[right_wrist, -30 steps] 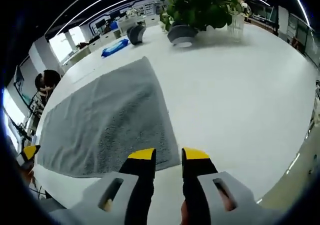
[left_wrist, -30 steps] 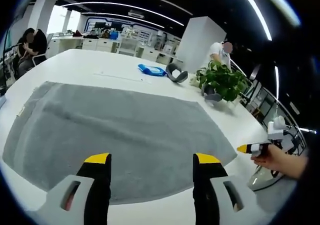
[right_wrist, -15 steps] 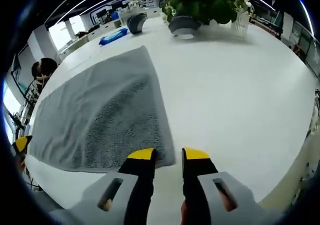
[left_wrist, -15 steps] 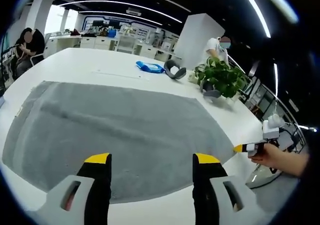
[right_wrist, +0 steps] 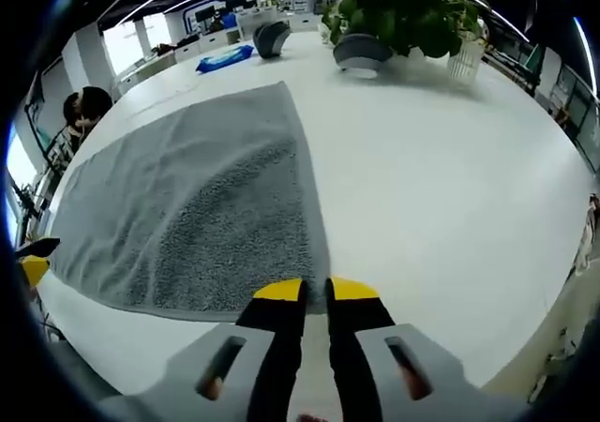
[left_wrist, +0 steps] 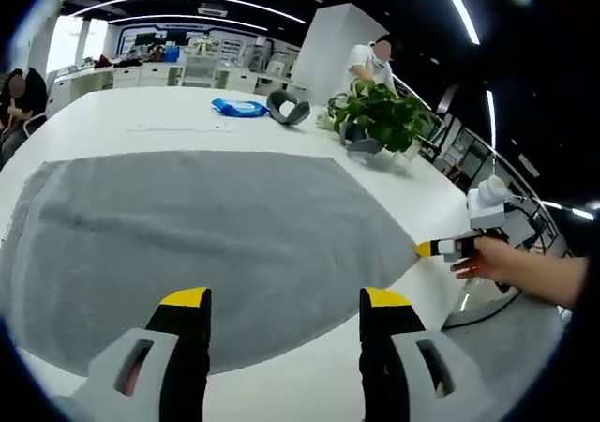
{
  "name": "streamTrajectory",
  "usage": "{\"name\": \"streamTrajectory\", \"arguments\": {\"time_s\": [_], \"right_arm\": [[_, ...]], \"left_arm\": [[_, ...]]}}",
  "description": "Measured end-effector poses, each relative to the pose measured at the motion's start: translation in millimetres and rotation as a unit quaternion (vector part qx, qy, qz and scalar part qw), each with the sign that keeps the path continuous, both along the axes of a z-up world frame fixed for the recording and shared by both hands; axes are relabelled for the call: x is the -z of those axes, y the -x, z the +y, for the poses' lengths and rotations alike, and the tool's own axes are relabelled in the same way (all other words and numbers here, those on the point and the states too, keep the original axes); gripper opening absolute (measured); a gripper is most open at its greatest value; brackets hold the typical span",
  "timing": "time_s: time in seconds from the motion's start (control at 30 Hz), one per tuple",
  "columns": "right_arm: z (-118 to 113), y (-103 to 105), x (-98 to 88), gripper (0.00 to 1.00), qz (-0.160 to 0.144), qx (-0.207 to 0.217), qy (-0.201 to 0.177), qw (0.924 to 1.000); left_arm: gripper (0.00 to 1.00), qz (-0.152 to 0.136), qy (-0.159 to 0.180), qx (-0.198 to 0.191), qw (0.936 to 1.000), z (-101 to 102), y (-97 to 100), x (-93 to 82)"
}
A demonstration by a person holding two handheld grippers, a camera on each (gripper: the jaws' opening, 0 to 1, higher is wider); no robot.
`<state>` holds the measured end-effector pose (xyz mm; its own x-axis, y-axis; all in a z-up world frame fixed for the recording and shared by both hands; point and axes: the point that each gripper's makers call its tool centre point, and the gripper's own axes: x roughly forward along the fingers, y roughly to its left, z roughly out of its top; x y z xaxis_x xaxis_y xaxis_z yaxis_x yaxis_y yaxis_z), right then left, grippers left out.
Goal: Fold the towel on the table until its edges align and the towel forms a compact rectangular stack.
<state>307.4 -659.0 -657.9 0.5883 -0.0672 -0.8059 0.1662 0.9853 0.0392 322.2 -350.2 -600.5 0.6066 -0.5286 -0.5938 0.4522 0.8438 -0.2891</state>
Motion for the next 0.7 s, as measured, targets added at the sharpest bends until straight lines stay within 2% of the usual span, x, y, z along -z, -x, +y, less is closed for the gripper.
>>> {"name": "streamTrajectory", "arguments": {"time_s": [0.17, 0.37, 0.57, 0.7], "right_arm": [[2.8, -0.9, 2.2, 0.03, 0.011, -0.012, 0.005, 0.9999], [2.4, -2.1, 3.7, 0.02, 0.031, -0.028, 0.006, 0.9991], [0.6, -2.1, 4.6, 0.02, 0.044, -0.029, -0.012, 0.9986], [2.7, -2.3, 5.1, 0.02, 0.052, -0.033, -0.007, 0.9981]], "left_arm": [[0.61, -0.005, -0.001, 0.027, 0.9996, -13.5, -12.0, -7.4], [0.58, -0.016, 0.015, 0.054, 0.9983, -35.5, -40.0, -24.2], [0.56, -0.028, 0.020, 0.079, 0.9963, -55.9, -66.7, -36.6], [0.56, -0.038, 0.016, 0.094, 0.9947, -71.5, -85.5, -43.3]]}}
